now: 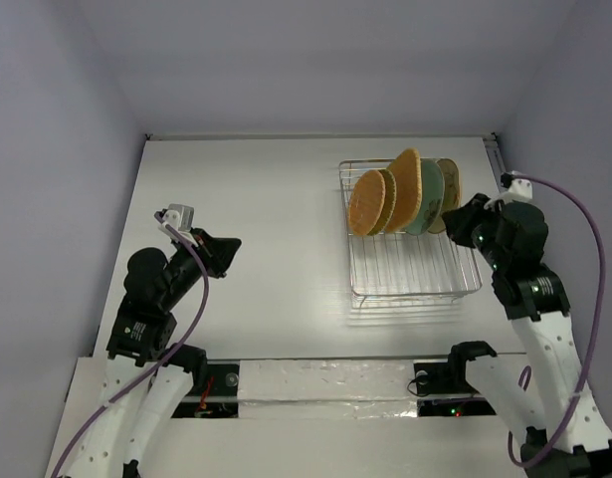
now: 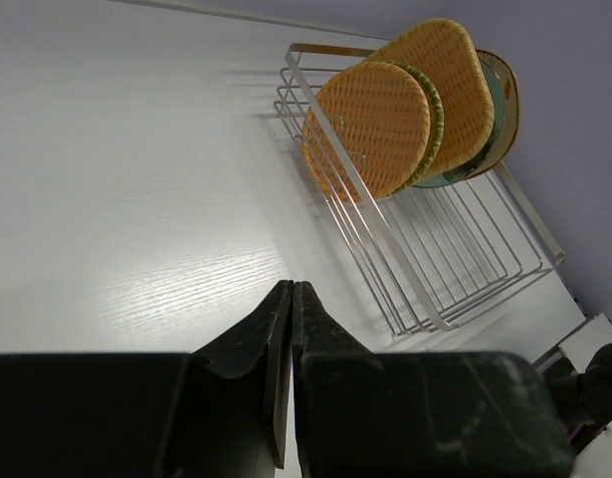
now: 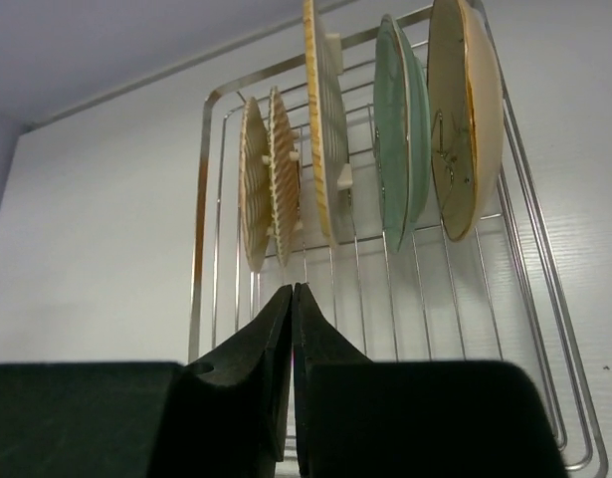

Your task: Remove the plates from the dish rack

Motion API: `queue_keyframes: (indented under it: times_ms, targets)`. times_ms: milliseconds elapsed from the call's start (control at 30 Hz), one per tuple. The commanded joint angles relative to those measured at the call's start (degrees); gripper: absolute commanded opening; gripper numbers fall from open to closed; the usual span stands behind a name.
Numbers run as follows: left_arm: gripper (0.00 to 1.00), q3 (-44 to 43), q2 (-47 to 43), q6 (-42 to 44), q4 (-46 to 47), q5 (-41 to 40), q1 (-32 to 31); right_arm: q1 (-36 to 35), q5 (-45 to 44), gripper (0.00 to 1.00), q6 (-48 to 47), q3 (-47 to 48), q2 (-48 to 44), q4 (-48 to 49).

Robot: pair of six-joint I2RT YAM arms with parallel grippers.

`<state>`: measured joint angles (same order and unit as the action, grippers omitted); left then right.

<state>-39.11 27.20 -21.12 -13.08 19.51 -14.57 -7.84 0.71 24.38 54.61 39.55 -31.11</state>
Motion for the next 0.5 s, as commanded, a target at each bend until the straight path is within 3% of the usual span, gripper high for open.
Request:
queue_keyframes:
  times_ms: [0,33,67,200,300,467]
  targets:
    - [0.00,0.4,-0.2,-0.6,3.1,0.1,-0.1,0.4,-1.1,0.25,-2.7,3.1,4.3,5.7]
    - [0.00,0.4,-0.1,-0.6,3.1,0.1,-0.1,0.4,-1.1,0.35,-3.0,3.6,5.8,6.1]
    - [0.01,0.4,-0.2,-0.7,3.1,0.3,-0.1,0.4,-1.2,0.52,-3.3,4.2,8.7,6.6]
    - [0.18,0.9,-1.4,-0.9,3.2,-0.3,-0.1,0.4,-2.9,0.69,-4.2,7.3,16.8,8.4]
    - [0.30,1.0,-2.2,-1.1,3.2,-0.9,-0.1,0.4,-1.3,0.70,-4.7,9.5,23.2,9.9]
    - [0.35,1.0,-2.9,-1.1,3.2,-1.2,-0.1,0.4,1.1,0.61,-4.8,11.0,30.5,12.7]
